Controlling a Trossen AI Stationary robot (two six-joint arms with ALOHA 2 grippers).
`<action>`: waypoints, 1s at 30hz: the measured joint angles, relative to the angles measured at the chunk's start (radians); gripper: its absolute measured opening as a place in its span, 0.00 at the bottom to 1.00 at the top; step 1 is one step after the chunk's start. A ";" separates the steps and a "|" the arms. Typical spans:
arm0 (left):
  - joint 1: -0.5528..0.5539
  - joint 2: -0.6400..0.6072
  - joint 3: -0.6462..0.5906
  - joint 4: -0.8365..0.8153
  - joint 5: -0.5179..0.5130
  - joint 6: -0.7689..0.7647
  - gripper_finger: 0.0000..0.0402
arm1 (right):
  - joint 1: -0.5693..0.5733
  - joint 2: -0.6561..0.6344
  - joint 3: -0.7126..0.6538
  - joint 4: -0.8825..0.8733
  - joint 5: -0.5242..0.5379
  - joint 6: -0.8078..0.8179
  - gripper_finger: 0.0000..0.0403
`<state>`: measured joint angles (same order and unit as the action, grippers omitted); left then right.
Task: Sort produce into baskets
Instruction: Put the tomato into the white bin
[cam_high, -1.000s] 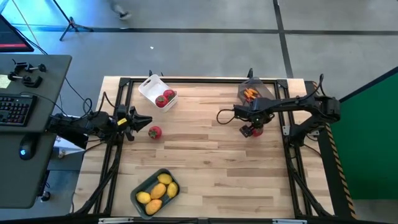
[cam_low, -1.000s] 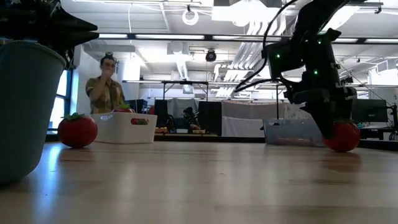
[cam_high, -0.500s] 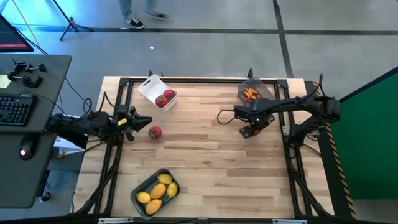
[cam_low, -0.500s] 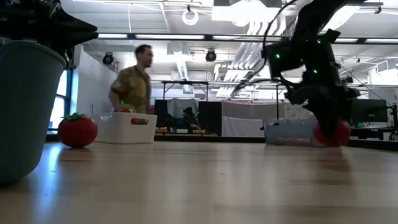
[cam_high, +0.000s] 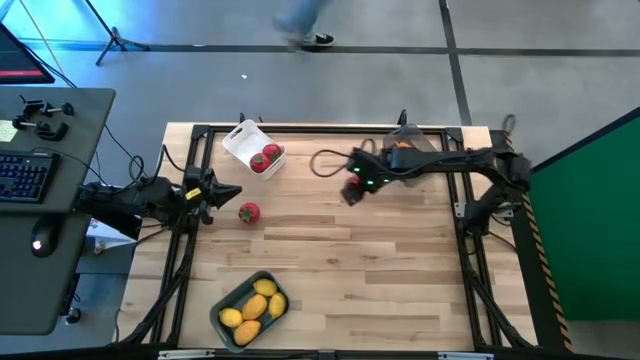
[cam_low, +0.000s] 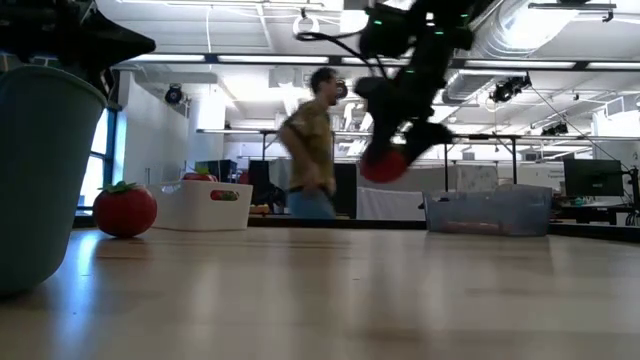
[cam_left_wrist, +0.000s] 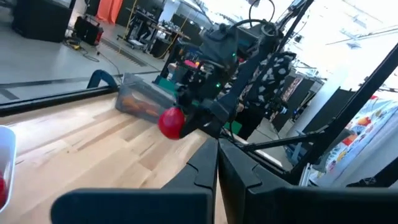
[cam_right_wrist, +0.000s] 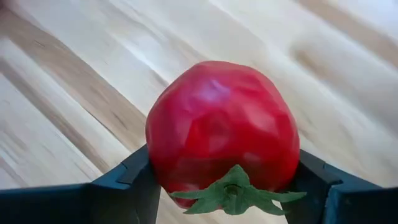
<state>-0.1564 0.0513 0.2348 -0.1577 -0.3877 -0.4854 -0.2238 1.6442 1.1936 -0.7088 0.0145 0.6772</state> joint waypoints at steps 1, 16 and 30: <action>0.000 0.000 0.000 -0.001 -0.003 0.000 0.00 | 0.007 0.036 0.037 0.022 0.004 -0.012 0.57; 0.000 0.000 0.000 -0.217 -0.162 -0.104 0.00 | -0.046 0.593 0.901 0.104 0.019 -0.117 0.57; 0.001 0.005 -0.002 -0.340 -0.174 -0.189 0.00 | -0.146 0.780 1.057 0.326 -0.104 -0.056 0.57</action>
<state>-0.1551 0.0563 0.2329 -0.4979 -0.5621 -0.6747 -0.3700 2.4241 2.2501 -0.3825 -0.0895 0.6216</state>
